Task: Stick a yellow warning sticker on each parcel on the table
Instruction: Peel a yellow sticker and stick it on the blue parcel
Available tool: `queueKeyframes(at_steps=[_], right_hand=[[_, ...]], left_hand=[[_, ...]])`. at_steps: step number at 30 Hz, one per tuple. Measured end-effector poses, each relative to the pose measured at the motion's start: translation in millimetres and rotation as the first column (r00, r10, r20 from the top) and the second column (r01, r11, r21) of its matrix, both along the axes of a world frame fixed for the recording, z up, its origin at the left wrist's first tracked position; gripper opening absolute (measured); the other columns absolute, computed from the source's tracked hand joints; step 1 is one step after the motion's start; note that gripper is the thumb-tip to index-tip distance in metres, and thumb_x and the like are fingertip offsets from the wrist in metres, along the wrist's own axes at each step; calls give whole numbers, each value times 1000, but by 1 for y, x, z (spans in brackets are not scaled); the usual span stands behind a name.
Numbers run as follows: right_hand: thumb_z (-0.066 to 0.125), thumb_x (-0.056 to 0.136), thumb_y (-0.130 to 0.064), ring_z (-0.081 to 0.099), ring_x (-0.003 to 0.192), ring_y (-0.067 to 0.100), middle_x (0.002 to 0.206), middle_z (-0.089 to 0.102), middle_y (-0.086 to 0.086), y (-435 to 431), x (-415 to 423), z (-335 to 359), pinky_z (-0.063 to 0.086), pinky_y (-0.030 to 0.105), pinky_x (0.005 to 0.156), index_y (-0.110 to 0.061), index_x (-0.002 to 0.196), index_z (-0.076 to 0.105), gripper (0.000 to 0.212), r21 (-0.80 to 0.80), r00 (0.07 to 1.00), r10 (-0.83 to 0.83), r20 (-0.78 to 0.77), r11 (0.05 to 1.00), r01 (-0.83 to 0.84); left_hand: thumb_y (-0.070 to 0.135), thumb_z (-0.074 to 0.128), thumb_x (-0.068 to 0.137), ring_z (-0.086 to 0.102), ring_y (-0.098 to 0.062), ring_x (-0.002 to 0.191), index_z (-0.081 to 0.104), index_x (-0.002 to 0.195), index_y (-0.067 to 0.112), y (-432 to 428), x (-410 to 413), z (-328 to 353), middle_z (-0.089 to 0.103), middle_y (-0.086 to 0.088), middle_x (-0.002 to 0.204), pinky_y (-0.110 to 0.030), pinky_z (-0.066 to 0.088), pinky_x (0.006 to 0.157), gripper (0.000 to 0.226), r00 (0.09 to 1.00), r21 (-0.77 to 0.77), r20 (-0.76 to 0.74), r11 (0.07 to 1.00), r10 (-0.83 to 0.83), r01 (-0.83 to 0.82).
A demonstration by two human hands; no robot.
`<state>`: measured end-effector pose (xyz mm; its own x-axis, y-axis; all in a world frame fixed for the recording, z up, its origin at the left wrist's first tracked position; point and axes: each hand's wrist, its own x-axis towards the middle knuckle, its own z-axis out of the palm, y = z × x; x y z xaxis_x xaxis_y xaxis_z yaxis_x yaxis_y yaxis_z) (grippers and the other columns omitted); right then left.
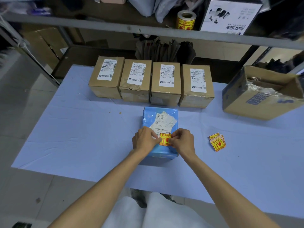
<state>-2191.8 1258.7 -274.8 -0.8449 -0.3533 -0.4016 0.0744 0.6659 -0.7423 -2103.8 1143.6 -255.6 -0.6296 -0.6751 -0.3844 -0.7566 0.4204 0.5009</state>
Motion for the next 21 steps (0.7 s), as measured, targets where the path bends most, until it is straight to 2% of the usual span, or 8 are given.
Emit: queueKeyframes(at_steps=[3,6,9,12,14,19,20,21], right_hand=[[70,71,-4,65,76,28,78,68,11,-4,3,1,56,41,67,-5,78,61,11,116,991,81,-108,991,-69],[69,77,-10,59,81,29,91,63,10,-4,5,3,50,40,69,-4,89,58,17,250,955,200,-219,958,-143],[70,84,-16,55,88,28,100,53,9,6,6,-3,48,40,71,-6,99,53,24,247,900,280,-334,948,-203],[68,86,-10,55,91,29,101,57,10,19,11,-12,51,40,63,-5,99,61,16,237,739,428,-520,904,-357],[72,82,-9,60,91,30,101,63,9,25,13,-16,52,35,53,-6,96,68,15,278,621,508,-597,857,-434],[77,80,-23,68,89,27,104,72,2,32,5,-18,57,31,54,-16,91,76,13,425,477,591,-651,804,-416],[71,84,-26,68,87,27,104,73,1,32,4,-19,56,30,54,-17,89,76,11,455,454,601,-658,798,-396],[60,89,-30,68,87,27,105,73,1,32,4,-17,55,29,54,-18,89,75,19,479,451,608,-654,794,-375]], left_hand=[[46,77,71,59,-22,103,70,86,24,2,-1,0,61,1,110,-29,40,75,27,999,-34,12,999,-38,38],[45,78,70,59,-22,103,69,87,24,2,-1,-2,59,1,110,-29,40,76,29,997,-41,14,996,-72,73],[45,79,70,58,-22,102,68,87,25,0,0,-1,58,1,108,-29,41,76,28,993,-49,-9,992,-115,115],[42,78,72,58,-22,101,69,92,28,-2,2,-2,57,1,107,-29,42,77,26,977,-74,-44,976,-209,205],[40,75,76,58,-22,101,70,101,29,-3,2,-2,56,1,110,-31,42,78,28,956,-83,-50,955,-289,284],[37,71,81,60,-24,98,71,109,22,-5,-1,1,56,0,111,-33,45,78,31,936,-123,-17,930,-350,346],[37,72,80,60,-24,98,71,108,22,-6,-1,1,55,0,111,-33,45,78,32,940,-122,-21,934,-341,336],[38,74,79,60,-23,98,71,107,23,-7,0,1,56,1,110,-33,45,78,32,943,-121,-27,938,-331,325]])
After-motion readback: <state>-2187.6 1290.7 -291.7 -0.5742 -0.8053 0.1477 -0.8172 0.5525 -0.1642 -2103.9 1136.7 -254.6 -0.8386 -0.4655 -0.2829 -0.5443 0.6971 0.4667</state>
